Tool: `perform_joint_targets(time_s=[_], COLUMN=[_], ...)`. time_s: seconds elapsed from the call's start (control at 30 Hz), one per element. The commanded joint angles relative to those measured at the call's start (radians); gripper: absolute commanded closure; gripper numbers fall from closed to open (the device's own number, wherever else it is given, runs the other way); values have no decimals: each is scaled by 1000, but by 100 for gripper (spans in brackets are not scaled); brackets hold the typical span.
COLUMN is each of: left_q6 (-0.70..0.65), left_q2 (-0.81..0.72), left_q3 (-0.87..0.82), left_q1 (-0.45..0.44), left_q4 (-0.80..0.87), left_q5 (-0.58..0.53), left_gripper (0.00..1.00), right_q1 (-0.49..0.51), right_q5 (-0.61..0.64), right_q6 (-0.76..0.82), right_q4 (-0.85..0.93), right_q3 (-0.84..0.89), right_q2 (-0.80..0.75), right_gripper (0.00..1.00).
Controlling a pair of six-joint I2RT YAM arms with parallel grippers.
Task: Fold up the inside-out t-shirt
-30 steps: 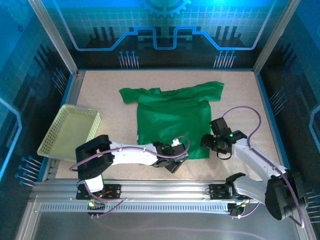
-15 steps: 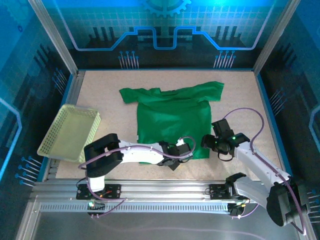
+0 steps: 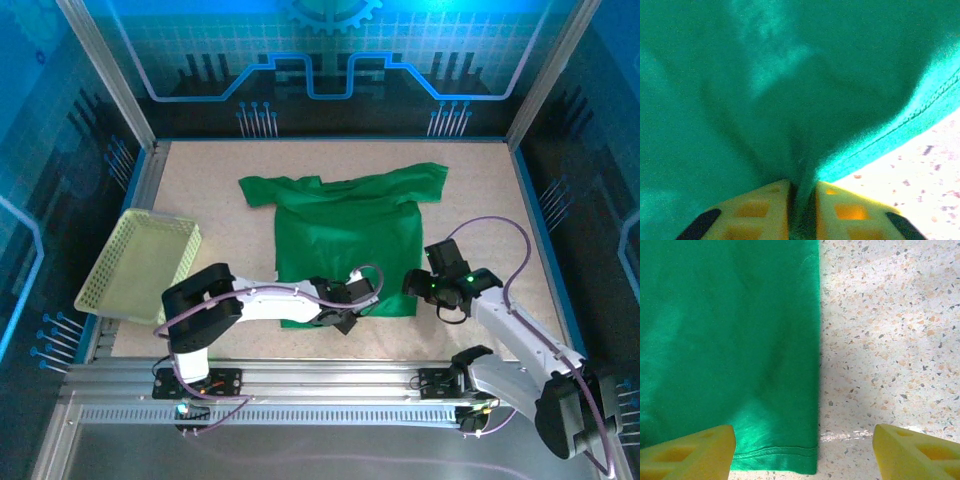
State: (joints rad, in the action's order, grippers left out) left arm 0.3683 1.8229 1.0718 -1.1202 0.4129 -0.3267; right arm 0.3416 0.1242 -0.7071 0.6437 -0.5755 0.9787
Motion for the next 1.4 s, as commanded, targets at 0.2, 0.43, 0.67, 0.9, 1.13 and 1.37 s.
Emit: perform_joint_targets(time_s=[0.2, 0.43, 0.67, 0.9, 1.13, 1.37], left_q6=[57, 59, 3, -38, -50, -58], left_q2=[-186, -253, -189, -104, -107, -126], left_q3=[-41, -25, -4, -17, -43, -62], left_q1=[17, 44, 60, 17, 13, 13], left_q4=[-38, -73, -63, -32, -21, -7], left_q5=[1, 50, 119, 138, 82, 14], left_gripper=[92, 92, 88, 71, 63, 68], right_q1=[9, 177, 246, 233, 226, 222], right_q5=[-63, -121, 76, 134, 129, 113], right_q6=[26, 29, -21, -22, -8, -5], right_q4=[-61, -250, -148, -93, -95, -103], right_q3=[61, 156, 130, 100, 86, 90], right_q2=[-118, -251, -210, -183, -172, -163], right_gripper=[26, 27, 27, 26, 26, 26])
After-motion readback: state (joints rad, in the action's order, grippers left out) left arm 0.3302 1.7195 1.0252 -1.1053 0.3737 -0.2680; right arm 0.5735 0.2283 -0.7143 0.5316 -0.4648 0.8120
